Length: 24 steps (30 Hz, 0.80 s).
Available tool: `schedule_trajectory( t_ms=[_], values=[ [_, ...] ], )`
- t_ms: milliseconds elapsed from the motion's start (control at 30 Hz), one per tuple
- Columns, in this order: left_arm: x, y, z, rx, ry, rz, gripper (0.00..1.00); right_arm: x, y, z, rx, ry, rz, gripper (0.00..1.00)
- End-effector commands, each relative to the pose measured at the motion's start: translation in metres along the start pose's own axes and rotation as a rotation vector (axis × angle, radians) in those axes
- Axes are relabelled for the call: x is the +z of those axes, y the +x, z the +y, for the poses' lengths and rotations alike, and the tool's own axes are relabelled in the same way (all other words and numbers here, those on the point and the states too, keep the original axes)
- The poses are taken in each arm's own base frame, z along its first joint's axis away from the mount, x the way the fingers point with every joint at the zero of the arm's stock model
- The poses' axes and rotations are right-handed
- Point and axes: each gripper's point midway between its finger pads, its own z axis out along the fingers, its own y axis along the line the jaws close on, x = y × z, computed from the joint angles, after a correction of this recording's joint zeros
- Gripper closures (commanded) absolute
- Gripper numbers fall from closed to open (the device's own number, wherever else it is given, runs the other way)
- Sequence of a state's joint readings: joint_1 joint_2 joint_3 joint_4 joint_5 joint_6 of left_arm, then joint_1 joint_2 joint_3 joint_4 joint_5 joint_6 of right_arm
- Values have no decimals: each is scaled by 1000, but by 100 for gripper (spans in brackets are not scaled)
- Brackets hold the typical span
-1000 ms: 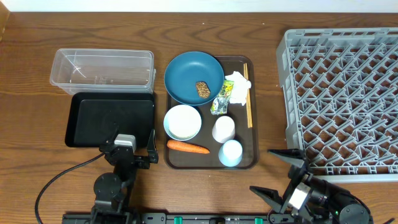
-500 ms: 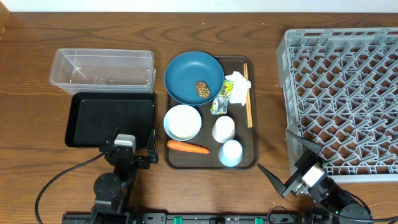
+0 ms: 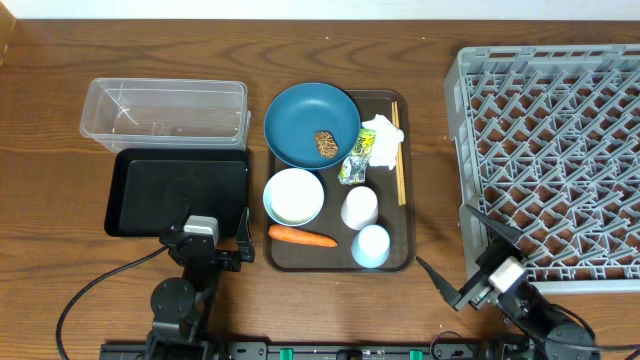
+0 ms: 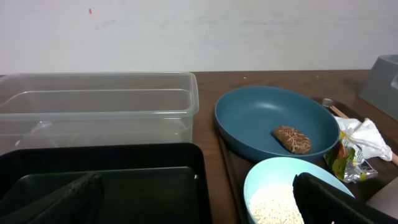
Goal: Sort waste into correct bins and load items into the dishwasher rack
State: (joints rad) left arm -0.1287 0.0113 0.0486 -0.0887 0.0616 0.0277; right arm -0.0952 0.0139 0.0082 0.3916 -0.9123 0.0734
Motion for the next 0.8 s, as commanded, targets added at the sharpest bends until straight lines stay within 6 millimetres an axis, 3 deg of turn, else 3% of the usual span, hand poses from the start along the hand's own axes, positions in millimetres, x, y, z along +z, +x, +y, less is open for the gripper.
schedule_trajectory(
  t_ms=[0,267,433,600,767],
  values=[
    [3,15,0,13,6,35,2,-2,1,-29,17,165,12,1],
    [3,15,0,13,6,35,2,-36,0,-105,21,657,-2,1],
    [3,15,0,13,6,35,2,-89,19,-150,49,1061,64,1],
    [3,15,0,13,6,35,2,-127,46,-162,71,1287,187,1],
    [3,15,0,13,6,35,2,-142,58,-163,77,1360,252,1]
  ],
)
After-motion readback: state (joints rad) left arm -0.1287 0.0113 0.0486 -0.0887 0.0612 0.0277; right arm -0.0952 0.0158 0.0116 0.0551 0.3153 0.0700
